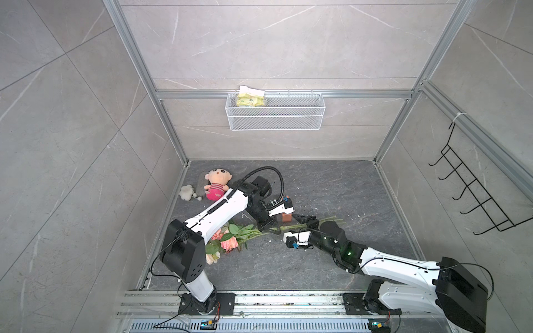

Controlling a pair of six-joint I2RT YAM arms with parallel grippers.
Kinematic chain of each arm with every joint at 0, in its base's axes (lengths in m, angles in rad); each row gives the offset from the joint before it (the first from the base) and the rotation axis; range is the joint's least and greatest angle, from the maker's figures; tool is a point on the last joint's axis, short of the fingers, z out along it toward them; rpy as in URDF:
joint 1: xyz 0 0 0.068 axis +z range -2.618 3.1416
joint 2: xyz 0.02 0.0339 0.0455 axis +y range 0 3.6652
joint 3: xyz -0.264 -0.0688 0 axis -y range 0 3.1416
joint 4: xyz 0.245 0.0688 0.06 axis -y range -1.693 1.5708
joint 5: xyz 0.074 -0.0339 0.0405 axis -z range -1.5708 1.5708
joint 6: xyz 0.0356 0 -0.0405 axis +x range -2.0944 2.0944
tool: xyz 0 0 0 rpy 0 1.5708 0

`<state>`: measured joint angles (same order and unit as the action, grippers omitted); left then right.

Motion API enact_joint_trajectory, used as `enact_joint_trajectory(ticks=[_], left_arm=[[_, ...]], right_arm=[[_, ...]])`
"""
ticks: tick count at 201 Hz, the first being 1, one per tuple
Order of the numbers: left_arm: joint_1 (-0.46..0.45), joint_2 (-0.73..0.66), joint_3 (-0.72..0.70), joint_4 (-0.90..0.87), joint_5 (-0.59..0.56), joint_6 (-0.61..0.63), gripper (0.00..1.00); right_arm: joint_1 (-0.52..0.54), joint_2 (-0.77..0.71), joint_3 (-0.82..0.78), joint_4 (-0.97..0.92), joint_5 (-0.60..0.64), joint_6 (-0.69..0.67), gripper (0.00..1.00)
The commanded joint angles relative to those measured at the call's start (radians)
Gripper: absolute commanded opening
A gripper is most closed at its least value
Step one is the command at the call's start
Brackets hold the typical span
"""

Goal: Wrap bouquets with tape
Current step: Wrap the tape around the bouquet.

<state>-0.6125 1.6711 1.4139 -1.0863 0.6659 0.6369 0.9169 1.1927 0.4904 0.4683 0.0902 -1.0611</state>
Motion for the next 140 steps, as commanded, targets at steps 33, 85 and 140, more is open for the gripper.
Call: enact_joint_trajectory(ticks=[33,85,140], left_arm=[[0.010,0.038,0.067,-0.032,0.056,0.008,0.00],[0.012,0.038,0.060,-0.020,0.054,0.008,0.00],[0.020,0.040,0.044,-0.024,0.053,0.022,0.00]], right_arm=[[0.031,0.012,0.056,0.004,-0.076,0.035,0.49],[0.031,0.016,0.108,-0.105,-0.105,0.065,0.38],[0.028,0.037,0.128,-0.122,-0.065,0.090,0.28]])
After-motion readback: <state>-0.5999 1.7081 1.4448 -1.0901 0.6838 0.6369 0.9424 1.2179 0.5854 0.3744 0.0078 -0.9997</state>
